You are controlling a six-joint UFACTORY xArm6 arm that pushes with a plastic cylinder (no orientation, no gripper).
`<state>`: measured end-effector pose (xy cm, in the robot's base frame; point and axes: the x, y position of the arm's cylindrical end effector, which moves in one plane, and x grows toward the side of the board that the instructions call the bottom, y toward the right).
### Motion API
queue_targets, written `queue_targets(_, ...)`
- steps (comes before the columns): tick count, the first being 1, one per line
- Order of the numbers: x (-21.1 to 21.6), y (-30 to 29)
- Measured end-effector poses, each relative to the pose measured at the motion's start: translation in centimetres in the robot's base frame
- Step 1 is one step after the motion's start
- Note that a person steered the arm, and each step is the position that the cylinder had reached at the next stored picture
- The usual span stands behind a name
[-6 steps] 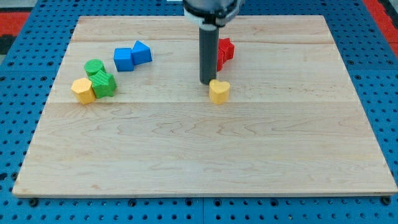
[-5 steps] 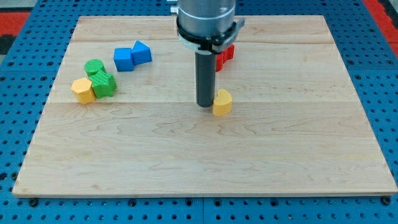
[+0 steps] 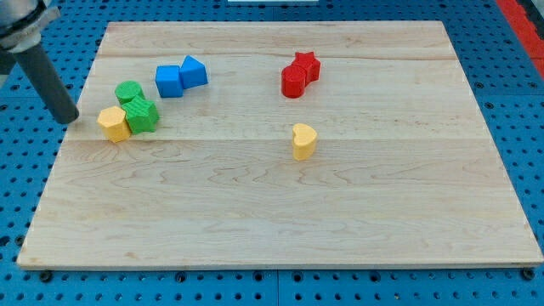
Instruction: Move the yellow hexagon to the vertical bottom of the green star
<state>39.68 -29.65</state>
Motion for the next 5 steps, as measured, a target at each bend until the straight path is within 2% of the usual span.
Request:
queue_targets(1, 0.6, 3.8)
queue_targets(2, 1.6, 11.0)
queue_targets(3, 4.8, 11.9)
queue_targets(4, 8.1, 9.0)
queue_targets(5, 10.3, 9.0)
